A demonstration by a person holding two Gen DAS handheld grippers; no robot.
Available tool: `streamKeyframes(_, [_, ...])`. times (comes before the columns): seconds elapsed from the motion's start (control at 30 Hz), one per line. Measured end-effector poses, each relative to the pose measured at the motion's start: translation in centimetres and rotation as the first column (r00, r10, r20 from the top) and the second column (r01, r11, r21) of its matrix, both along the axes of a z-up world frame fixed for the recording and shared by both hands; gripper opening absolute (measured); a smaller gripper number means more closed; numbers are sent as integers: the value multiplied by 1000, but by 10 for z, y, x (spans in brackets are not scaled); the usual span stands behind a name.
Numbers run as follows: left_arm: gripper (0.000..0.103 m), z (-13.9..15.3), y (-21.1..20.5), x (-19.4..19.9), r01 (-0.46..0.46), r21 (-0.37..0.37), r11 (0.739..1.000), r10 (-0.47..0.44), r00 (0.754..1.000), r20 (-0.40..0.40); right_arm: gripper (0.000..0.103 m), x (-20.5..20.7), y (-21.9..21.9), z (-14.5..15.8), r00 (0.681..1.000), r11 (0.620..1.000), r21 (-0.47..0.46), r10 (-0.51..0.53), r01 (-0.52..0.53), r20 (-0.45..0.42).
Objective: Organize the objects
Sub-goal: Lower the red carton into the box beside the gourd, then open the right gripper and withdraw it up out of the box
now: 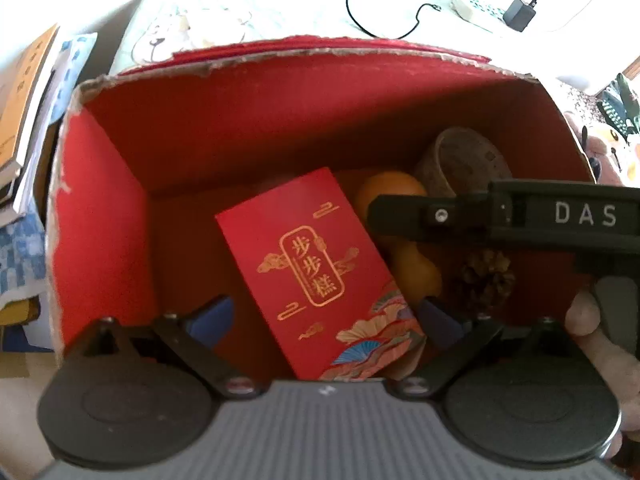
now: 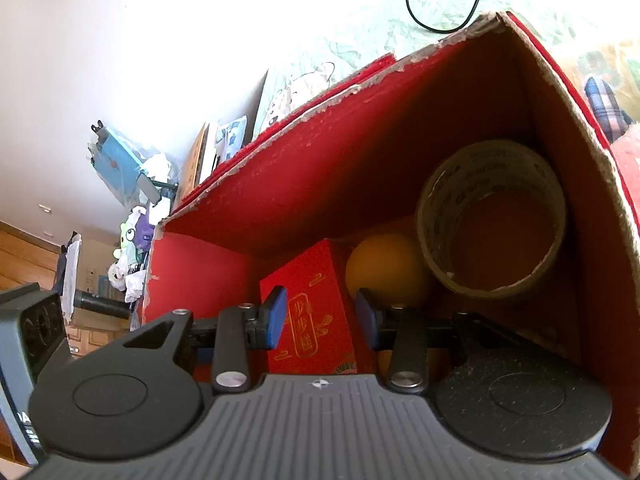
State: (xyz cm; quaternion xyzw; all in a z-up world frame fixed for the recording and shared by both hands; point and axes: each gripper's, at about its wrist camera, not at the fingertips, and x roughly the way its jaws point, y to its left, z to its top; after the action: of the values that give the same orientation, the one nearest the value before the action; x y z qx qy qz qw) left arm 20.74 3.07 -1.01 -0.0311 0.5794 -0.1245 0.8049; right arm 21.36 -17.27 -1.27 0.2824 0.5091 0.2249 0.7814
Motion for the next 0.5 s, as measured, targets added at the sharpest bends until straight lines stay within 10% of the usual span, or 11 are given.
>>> streamKeyframes(0.5, [98, 41, 16, -35, 37, -91, 995, -18, 979, 203, 42, 0, 6, 4, 998, 999, 14, 50, -51, 42])
